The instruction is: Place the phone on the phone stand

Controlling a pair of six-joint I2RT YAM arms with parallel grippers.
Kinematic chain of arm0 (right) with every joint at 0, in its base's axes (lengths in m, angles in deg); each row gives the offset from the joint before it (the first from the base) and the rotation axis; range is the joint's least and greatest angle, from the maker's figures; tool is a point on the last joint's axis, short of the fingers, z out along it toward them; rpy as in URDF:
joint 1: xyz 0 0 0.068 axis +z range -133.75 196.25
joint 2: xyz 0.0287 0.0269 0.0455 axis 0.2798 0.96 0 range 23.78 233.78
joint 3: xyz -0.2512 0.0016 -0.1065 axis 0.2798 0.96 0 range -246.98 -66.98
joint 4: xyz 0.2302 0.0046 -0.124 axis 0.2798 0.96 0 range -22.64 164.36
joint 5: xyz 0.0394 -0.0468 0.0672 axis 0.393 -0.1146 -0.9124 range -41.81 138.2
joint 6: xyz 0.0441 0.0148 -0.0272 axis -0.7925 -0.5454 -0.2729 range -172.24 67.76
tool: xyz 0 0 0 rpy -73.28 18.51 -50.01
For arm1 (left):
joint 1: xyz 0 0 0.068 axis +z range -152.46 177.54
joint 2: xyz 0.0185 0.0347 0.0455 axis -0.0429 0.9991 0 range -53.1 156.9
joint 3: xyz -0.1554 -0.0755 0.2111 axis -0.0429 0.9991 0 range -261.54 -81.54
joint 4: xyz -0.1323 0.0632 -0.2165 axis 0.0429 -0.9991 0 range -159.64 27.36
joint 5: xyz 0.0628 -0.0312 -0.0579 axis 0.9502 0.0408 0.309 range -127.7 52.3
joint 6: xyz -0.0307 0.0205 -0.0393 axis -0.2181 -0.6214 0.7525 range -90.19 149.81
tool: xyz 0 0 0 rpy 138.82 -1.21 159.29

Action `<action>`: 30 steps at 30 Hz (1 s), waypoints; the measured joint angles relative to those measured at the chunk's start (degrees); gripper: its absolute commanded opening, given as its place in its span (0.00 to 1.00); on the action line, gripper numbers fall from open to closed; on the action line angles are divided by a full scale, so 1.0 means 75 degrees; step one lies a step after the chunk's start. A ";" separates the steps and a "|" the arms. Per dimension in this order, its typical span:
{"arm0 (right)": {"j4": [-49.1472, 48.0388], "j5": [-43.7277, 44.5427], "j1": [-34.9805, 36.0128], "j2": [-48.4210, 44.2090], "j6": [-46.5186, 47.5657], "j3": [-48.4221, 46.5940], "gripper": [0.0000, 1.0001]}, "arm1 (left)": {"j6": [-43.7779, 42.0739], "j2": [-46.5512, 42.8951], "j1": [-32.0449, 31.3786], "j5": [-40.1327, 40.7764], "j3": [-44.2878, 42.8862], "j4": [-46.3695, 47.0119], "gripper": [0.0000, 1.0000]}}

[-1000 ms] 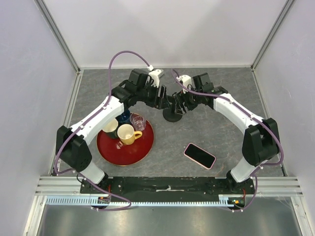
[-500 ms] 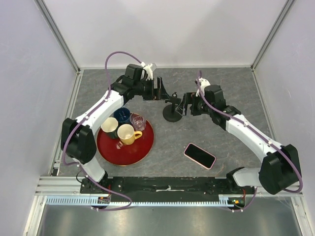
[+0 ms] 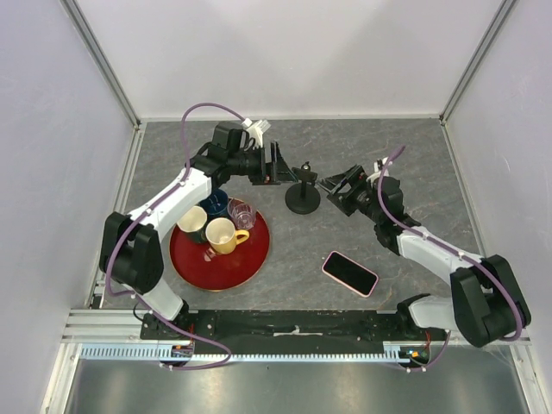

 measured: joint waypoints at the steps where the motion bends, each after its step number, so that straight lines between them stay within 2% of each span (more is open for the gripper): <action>1: -0.0274 -0.0038 -0.0035 0.0085 -0.0213 0.0131 0.87 | 0.0035 0.0000 0.0000 -0.0085 0.0006 0.0061 0.84; 7: -0.1711 -0.0195 -0.0122 0.0603 -0.1096 0.0350 0.86 | 0.0169 -0.0003 0.0000 -0.0329 0.0052 0.0254 0.84; 9: -0.2022 -0.0239 -0.0122 0.0691 -0.1241 0.0350 0.81 | 0.0195 -0.0003 0.0015 -0.0344 0.0058 0.0277 0.84; 15: -0.2352 -0.0323 -0.0079 0.1128 -0.1495 0.0189 0.71 | 0.0213 -0.0050 0.0090 -0.0458 0.0064 0.0402 0.84; 21: -0.2585 -0.0440 0.0035 0.1530 -0.1731 -0.0038 0.68 | 0.0475 -0.0050 0.0265 -0.0694 0.0210 0.0624 0.83; 30: -0.2981 -0.0525 0.0082 0.1853 -0.1926 -0.0047 0.46 | 0.0833 -0.0050 0.0577 -0.0930 0.0350 0.0962 0.81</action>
